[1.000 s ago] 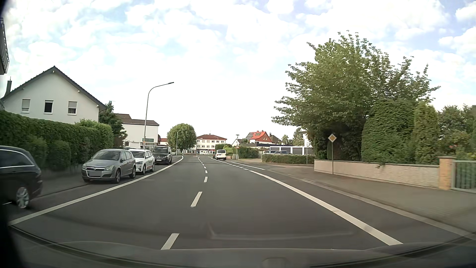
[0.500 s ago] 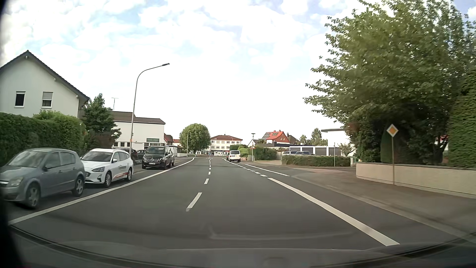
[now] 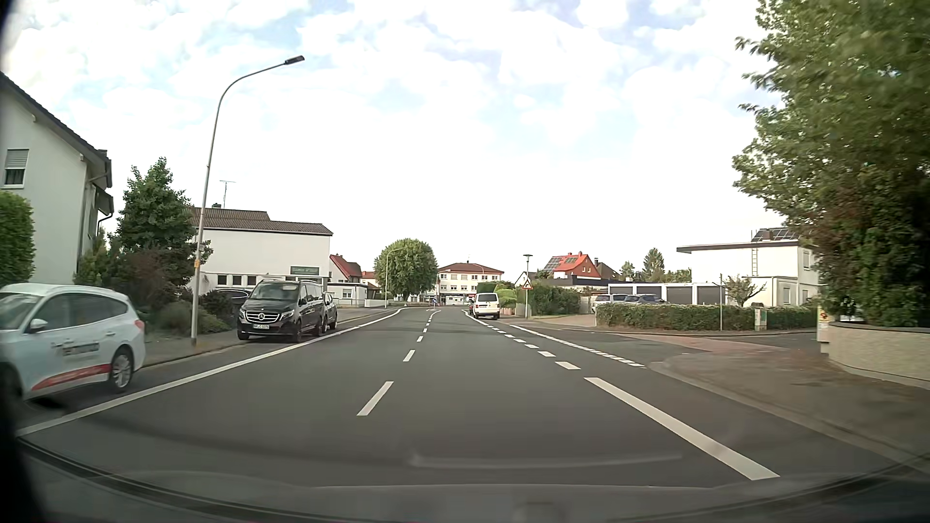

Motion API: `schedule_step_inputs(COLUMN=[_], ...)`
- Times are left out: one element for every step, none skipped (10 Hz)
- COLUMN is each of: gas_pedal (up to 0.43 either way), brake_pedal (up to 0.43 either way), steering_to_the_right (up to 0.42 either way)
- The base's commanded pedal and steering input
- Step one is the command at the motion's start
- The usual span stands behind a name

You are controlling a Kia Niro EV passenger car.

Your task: Follow the waypoints while adhering to traffic rules and regulations

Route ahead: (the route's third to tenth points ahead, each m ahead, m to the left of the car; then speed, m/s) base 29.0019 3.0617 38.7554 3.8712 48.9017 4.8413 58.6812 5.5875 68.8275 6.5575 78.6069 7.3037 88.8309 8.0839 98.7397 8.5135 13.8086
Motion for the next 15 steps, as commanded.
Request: schedule_step_inputs(gas_pedal=[0.059, 0.059, 0.059, 0.059, 0.059, 0.059, 0.059, 0.059, 0.059, 0.059, 0.059, 0.059, 0.059, 0.059, 0.059], brake_pedal=[0.03, 0.03, 0.03, 0.03, 0.03, 0.03, 0.03, 0.03, 0.03, 0.03, 0.03, 0.03, 0.03, 0.03, 0.03], steering_to_the_right=[-0.034, -0.032, -0.031, -0.029, -0.026, -0.02, -0.016, -0.015, -0.012, -0.011, -0.011, -0.009, -0.007, -0.006, -0.006])
